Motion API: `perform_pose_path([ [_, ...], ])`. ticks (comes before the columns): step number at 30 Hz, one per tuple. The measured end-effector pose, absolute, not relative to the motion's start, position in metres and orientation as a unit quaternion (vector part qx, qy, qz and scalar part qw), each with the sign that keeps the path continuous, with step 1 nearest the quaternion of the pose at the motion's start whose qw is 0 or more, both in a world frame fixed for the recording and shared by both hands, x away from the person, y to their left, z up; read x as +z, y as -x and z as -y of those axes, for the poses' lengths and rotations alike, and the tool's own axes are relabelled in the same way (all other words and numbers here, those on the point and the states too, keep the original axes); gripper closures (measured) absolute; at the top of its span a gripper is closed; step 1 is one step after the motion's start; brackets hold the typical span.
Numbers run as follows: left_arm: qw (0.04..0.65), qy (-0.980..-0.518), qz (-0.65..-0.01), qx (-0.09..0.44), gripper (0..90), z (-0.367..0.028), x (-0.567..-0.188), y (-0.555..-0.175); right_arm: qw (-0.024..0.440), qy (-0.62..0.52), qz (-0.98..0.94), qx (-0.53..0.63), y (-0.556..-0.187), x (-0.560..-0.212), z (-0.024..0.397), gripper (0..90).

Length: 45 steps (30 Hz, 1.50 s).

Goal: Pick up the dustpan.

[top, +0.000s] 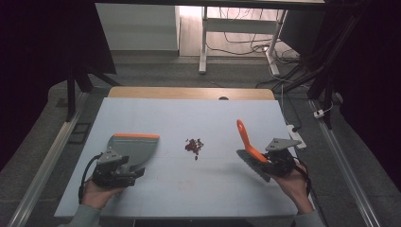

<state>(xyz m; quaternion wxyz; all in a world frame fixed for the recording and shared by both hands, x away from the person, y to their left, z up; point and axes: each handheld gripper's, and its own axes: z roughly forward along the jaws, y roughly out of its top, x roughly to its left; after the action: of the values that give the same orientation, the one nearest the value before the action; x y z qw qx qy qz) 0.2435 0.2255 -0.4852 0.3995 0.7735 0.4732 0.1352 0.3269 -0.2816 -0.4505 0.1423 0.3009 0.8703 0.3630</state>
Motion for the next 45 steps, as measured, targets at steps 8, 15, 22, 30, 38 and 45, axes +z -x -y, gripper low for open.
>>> perform_pose_path([
  [8,0.401,-0.774,-0.473,0.127,21.4,-0.23,-0.486,-0.248,0.145,-0.303,-0.867,0.368,-0.329,-0.45,0.283,70.8],
  [15,0.4,-0.778,-0.469,0.121,21.8,-0.229,-0.483,-0.247,0.145,-0.303,-0.865,0.374,-0.329,-0.451,0.282,70.8],
  [22,0.398,-0.781,-0.463,0.128,21.8,-0.228,-0.478,-0.247,0.149,-0.299,-0.867,0.371,-0.329,-0.451,0.28,70.7],
  [30,0.396,-0.784,-0.46,0.129,22.0,-0.227,-0.477,-0.246,0.154,-0.3,-0.867,0.366,-0.329,-0.45,0.281,70.7],
  [38,0.388,-0.791,-0.456,0.129,22.1,-0.224,-0.473,-0.242,0.151,-0.298,-0.868,0.367,-0.332,-0.45,0.279,70.7],
  [45,0.38,-0.797,-0.454,0.123,22.1,-0.218,-0.469,-0.242,0.149,-0.299,-0.87,0.362,-0.333,-0.453,0.28,70.7],
])
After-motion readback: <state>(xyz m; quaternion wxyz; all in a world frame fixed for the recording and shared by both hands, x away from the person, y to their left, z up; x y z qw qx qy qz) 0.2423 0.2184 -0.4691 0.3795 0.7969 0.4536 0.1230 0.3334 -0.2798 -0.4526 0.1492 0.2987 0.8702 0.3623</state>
